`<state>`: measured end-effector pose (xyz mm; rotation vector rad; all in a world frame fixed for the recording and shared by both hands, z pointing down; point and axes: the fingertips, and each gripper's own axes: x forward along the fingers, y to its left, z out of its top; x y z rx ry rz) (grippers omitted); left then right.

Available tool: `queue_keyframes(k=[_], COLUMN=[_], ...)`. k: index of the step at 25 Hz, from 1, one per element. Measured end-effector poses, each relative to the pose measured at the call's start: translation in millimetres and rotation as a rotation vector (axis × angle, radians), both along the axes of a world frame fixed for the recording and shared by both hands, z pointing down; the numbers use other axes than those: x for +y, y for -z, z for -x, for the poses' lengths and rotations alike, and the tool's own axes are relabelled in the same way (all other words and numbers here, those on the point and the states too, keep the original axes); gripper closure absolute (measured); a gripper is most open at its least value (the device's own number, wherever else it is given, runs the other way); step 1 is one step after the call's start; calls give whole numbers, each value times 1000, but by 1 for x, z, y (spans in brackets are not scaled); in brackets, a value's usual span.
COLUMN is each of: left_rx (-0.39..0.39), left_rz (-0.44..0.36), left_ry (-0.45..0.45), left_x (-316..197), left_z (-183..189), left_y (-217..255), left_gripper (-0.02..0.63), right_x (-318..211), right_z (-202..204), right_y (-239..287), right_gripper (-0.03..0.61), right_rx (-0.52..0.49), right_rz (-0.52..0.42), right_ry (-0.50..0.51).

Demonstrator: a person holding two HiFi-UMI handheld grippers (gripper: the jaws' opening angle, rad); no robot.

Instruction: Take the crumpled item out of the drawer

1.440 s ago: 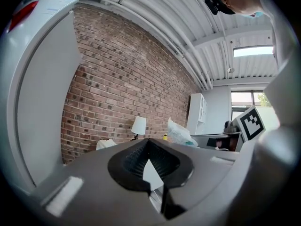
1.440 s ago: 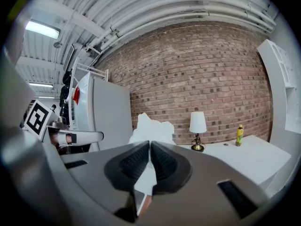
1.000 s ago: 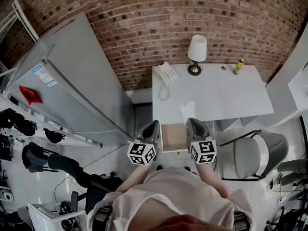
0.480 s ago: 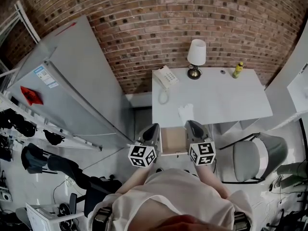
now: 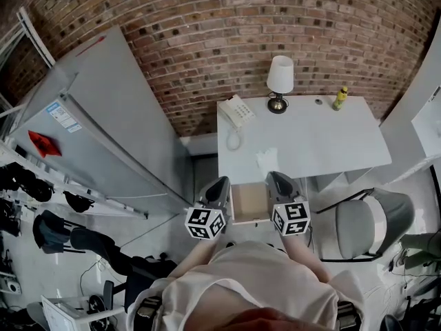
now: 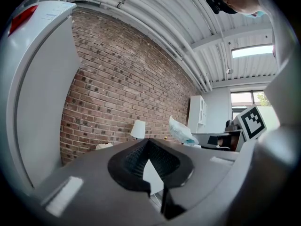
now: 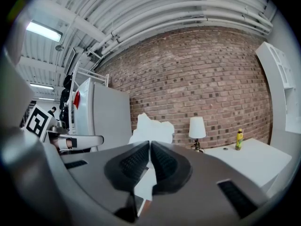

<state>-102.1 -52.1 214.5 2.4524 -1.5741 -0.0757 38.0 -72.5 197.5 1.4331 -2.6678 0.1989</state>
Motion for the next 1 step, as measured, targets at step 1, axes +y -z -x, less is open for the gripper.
queue_keyframes(k=[1], left_rx=[2], left_rz=[1], left_ry=[1], left_x=[-1], left_z=[-1], left_y=[0], left_gripper=[604], right_x=[-1], right_z=[-1], right_y=[0], right_gripper=[561], right_rx=[2], right_rz=[2], right_ry=[1])
